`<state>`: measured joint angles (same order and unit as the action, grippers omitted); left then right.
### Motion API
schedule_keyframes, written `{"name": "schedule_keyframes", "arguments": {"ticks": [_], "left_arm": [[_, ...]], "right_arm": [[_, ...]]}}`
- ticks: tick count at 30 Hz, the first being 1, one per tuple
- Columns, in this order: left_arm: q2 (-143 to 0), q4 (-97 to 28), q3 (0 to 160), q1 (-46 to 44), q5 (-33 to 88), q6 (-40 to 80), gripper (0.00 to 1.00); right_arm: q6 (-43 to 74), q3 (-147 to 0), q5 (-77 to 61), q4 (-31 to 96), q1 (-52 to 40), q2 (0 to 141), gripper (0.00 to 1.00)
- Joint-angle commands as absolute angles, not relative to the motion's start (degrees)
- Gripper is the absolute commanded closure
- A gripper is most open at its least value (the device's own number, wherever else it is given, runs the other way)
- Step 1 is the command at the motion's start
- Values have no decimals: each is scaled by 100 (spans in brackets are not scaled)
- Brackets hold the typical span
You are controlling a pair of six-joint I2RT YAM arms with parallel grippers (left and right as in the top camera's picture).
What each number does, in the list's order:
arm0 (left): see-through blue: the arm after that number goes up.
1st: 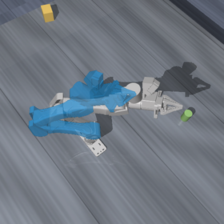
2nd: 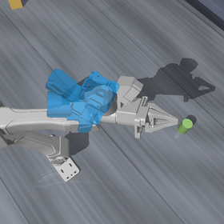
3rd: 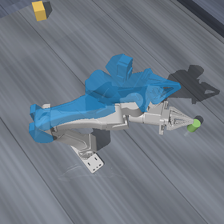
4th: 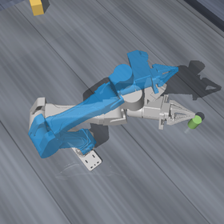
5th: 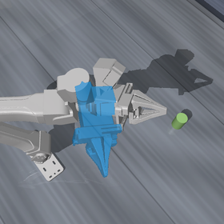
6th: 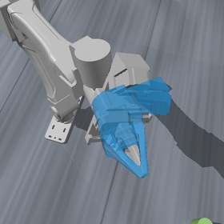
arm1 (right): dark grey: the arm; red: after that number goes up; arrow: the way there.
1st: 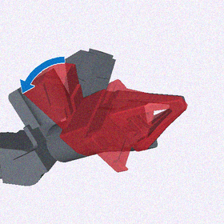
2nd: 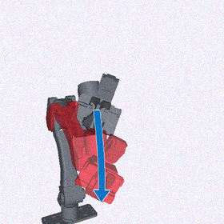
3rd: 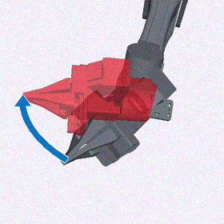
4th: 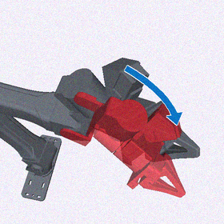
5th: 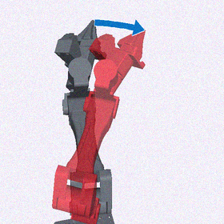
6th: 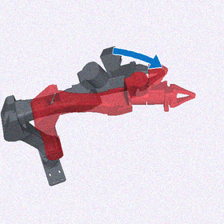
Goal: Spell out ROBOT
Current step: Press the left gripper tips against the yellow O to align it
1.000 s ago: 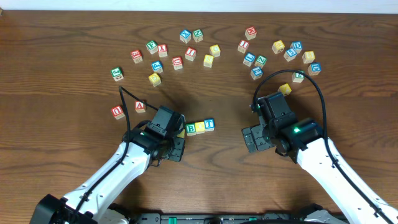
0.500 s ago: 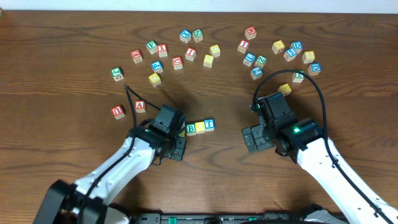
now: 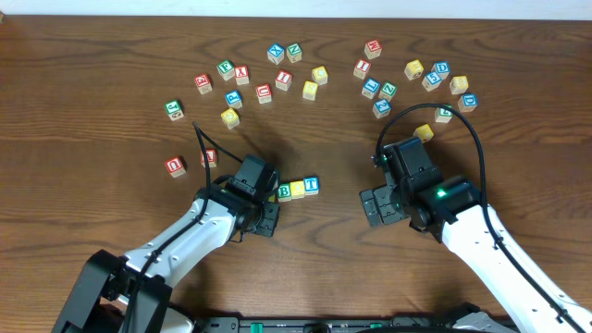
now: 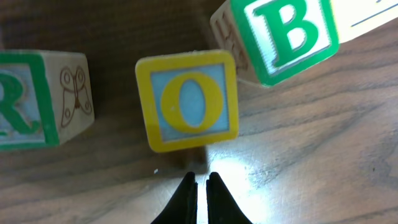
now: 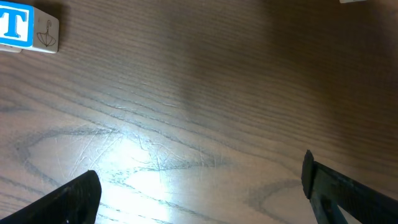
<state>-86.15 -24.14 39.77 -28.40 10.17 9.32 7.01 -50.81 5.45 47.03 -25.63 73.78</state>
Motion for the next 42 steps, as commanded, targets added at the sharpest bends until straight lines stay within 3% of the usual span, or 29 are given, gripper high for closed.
{"name": "schedule_keyframes", "arguments": {"ticks": [1,42], "left_arm": [[-8624,-2405,3922,-2818,939,864,92],[-8624,-2062,3922,-2674,799,624,92]], "right_arm": [[766,-5043,607,4696,-2558,7406,1],[766,-5043,607,4696,-2558,7406,1]]}}
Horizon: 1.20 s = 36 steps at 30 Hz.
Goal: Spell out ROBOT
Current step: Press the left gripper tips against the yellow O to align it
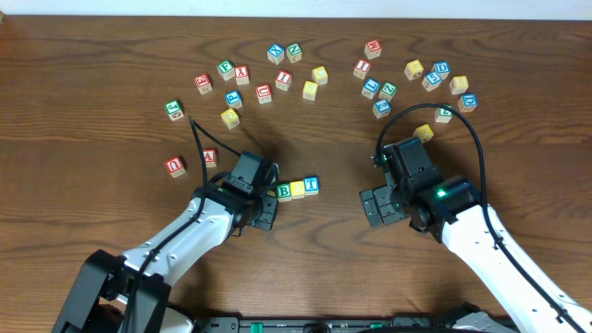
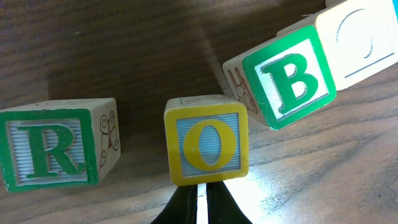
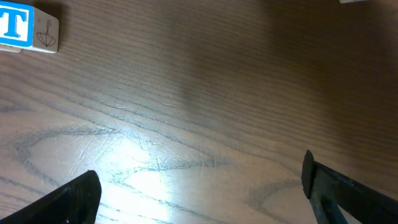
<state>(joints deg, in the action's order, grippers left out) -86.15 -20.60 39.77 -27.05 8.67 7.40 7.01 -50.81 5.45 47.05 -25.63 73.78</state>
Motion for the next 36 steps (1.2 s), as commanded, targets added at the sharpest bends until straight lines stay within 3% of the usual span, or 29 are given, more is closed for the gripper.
{"name": "schedule_keyframes", "arguments": {"ticks": [1,36], "left_arm": [[-8624,-2062,3922,-2674,799,622,92],[-8624,-1890,3933,-2676,788,827,92]], "right_arm": [[768,-5043,607,4696,-2558,7406,1],[766,-5043,607,4696,-2558,7406,1]]}}
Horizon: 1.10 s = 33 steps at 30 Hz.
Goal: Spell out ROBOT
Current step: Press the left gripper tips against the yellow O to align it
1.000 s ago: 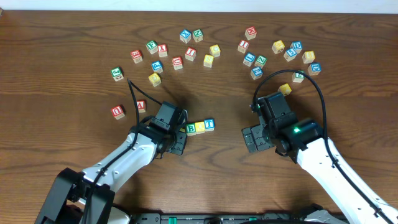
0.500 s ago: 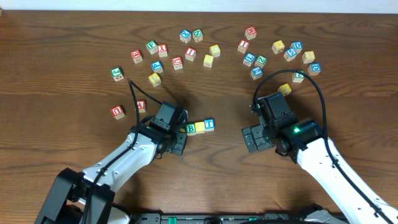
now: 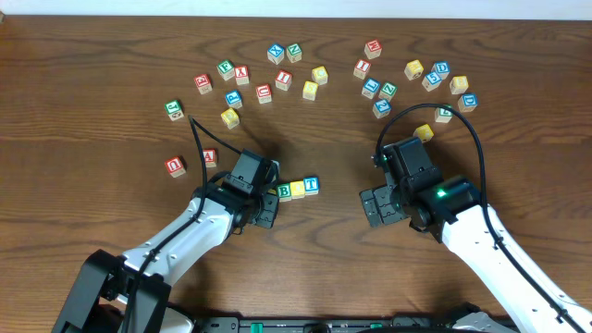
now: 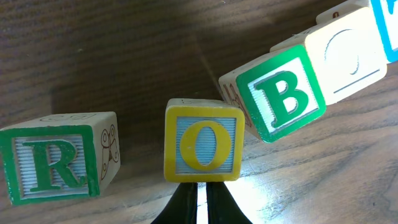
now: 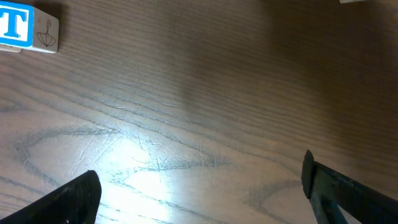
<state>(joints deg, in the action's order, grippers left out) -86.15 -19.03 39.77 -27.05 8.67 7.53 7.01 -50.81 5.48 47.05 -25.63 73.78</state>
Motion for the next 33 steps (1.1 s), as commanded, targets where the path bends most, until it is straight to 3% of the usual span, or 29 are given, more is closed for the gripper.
{"name": "schedule_keyframes", "arguments": {"ticks": [1,33], "left_arm": [[-8624,-1890,3933,-2676,788,827,92],[-8624,-1765,3933,-2681,602,1275,92]], "right_arm": [[768,-5043,607,4696,-2558,7406,1],[768,-5043,607,4696,-2558,7406,1]]}}
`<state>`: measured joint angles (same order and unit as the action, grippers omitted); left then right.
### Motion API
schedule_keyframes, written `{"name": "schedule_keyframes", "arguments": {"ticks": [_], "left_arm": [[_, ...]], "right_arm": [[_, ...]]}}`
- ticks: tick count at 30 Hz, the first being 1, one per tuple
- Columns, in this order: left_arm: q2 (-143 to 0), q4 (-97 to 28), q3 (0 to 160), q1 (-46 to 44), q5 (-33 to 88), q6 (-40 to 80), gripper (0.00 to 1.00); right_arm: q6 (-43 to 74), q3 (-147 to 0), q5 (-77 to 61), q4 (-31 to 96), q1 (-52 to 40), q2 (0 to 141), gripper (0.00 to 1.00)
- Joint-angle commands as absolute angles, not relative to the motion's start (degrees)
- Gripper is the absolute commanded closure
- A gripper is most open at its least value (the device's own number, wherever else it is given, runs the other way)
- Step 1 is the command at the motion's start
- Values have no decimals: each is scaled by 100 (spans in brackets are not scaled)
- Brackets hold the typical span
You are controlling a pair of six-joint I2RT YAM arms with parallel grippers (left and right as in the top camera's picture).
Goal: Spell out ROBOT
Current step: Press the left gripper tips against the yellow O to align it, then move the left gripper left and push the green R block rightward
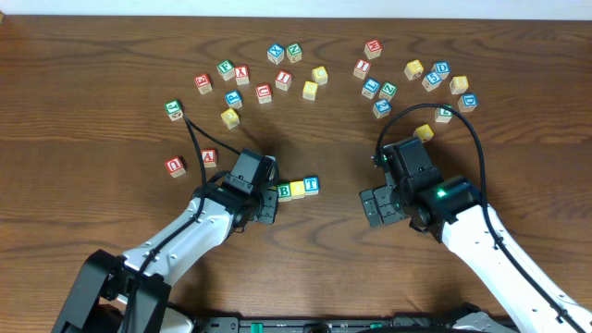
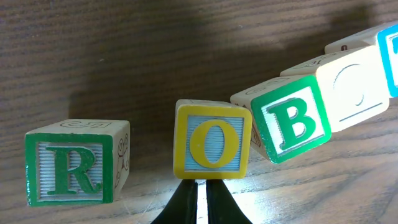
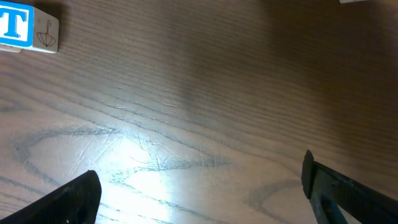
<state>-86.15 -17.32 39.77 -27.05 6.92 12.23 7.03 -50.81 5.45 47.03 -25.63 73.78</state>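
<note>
In the left wrist view a row lies on the wood: green R block (image 2: 74,168), yellow O block (image 2: 212,147), green B block (image 2: 292,127), a pale O block (image 2: 351,93) and the edge of the blue T block (image 2: 392,59). My left gripper (image 2: 199,190) is shut and empty, its tips touching the yellow O block's near edge. That block's right side meets B; a gap separates it from R. From overhead the left gripper (image 1: 257,196) hides R and the yellow O; B (image 1: 284,191), the second O (image 1: 297,190) and T (image 1: 311,185) show. My right gripper (image 3: 199,186) is open over bare wood.
Several loose letter blocks lie across the back of the table (image 1: 305,129), among them a red one (image 1: 176,166) and another (image 1: 209,157) left of the left arm. A yellow block (image 1: 424,132) sits just behind the right arm (image 1: 412,171). The T block (image 3: 18,25) shows top left in the right wrist view.
The left wrist view now takes in more of the row, T included. The yellow O block sits level against B and the row looks straighter. The right arm has not moved.
At first the shut left fingertips stood just short of the yellow O block, which sat low between R and a tilted B. Then the tips touched its near edge. The block stood further back at each moment, and now it lines up beside B. The right gripper stayed open and still.
</note>
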Motion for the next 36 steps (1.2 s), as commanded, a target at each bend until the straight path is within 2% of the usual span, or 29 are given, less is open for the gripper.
{"name": "schedule_keyframes", "arguments": {"ticks": [1,4,6,8,12,22,29,36], "left_arm": [[-8624,-1809,3933,-2681,609,1275,92],[-8613,-2012,3933,-2681,784,1249,91],[-8595,-2139,3933,-2681,862,1214,84],[-8543,-2209,3933,-2681,858,1212,84],[-8263,-2268,3933,-2681,858,1212,92],[-7111,-2357,3933,-2681,473,1216,92],[-7087,-2399,3933,-2626,-351,1240,92],[-7089,-2399,3933,-2064,-523,1282,92]], "right_arm": [[766,-5043,607,4696,-2558,7406,1],[766,-5043,607,4696,-2558,7406,1],[768,-5043,607,4696,-2558,7406,1],[766,-5043,607,4696,-2558,7406,1],[766,-5043,607,4696,-2558,7406,1],[766,-5043,607,4696,-2558,7406,1],[766,-5043,607,4696,-2558,7406,1],[766,-5043,607,4696,-2558,7406,1]]}}
